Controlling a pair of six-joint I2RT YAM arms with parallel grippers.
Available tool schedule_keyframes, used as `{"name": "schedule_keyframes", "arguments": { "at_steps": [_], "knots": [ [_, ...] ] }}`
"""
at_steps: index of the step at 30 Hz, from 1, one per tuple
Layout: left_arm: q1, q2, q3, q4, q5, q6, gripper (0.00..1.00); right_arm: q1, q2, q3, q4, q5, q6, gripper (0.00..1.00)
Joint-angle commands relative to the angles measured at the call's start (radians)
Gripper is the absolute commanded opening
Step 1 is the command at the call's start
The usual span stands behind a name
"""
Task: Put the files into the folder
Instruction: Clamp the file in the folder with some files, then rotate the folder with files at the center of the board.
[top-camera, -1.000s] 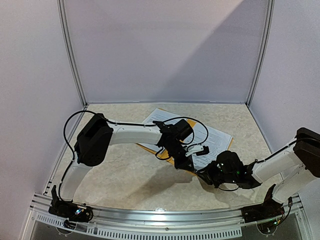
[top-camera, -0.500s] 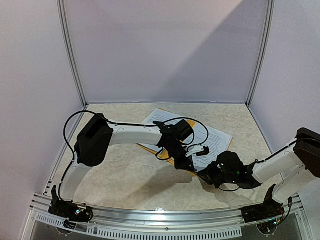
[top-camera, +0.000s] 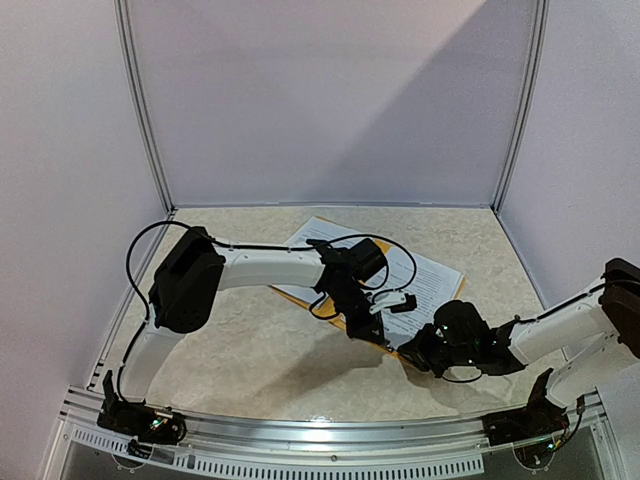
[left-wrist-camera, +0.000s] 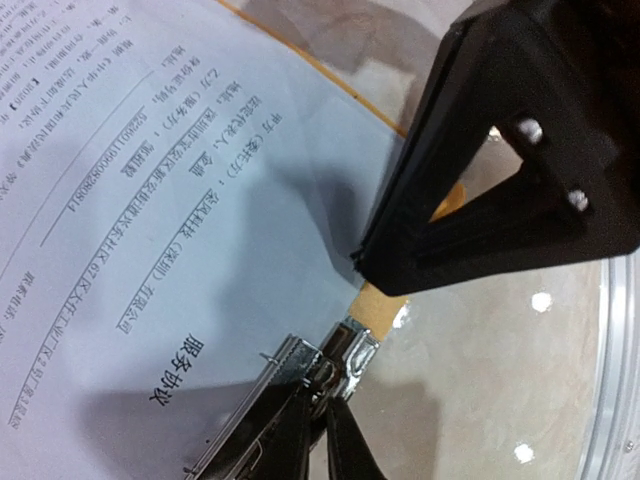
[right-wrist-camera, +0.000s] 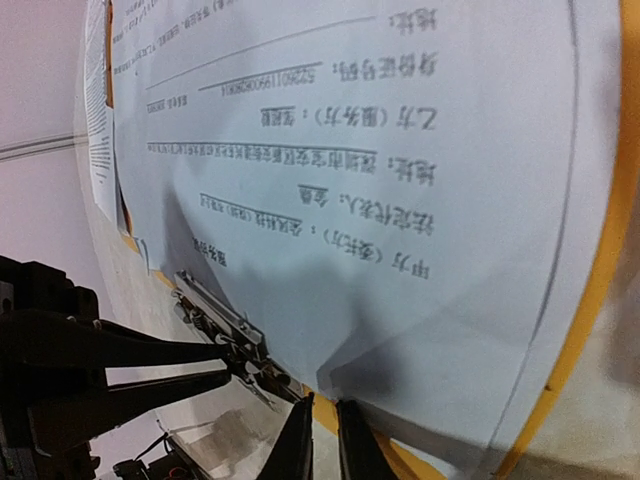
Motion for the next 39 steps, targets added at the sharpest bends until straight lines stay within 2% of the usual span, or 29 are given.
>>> {"name": "schedule_keyframes", "arguments": {
  "at_steps": [1,8,14,20,24,28,30,34,37,39],
  "knots": [
    [-0.014,0.040,-0.005,-0.199,-0.054,0.000,0.10,0.000,-0.045,-0.003,-0.221,0.020,-0.034,0.11],
    [-0.015,0.029,0.031,-0.220,-0.051,0.003,0.11,0.001,-0.110,0.053,-0.298,0.016,-0.094,0.13],
    [-0.013,0.006,0.119,-0.283,-0.054,0.021,0.17,-0.020,-0.179,0.127,-0.473,0.007,-0.158,0.19],
    [-0.011,-0.036,0.183,-0.334,-0.040,0.038,0.25,-0.088,-0.213,0.237,-0.614,-0.065,-0.290,0.27],
    [0.024,-0.070,0.217,-0.407,-0.007,0.050,0.28,-0.155,-0.178,0.365,-0.755,-0.101,-0.445,0.38],
    [0.150,-0.137,0.187,-0.448,0.006,0.046,0.32,-0.243,-0.085,0.622,-1.007,-0.116,-0.719,0.47],
    [0.220,-0.169,0.166,-0.470,0.009,0.045,0.36,-0.262,0.026,0.795,-1.134,-0.069,-0.976,0.50],
    [0.355,-0.246,0.058,-0.463,0.032,0.037,0.55,-0.276,0.263,1.129,-1.322,-0.001,-1.334,0.54],
    [0.426,-0.308,-0.059,-0.439,0.020,0.030,0.63,-0.310,0.434,1.361,-1.448,0.137,-1.413,0.61],
    [0.455,-0.341,-0.136,-0.428,-0.007,0.040,0.63,-0.388,0.537,1.463,-1.502,0.092,-1.377,0.62]
  ]
}}
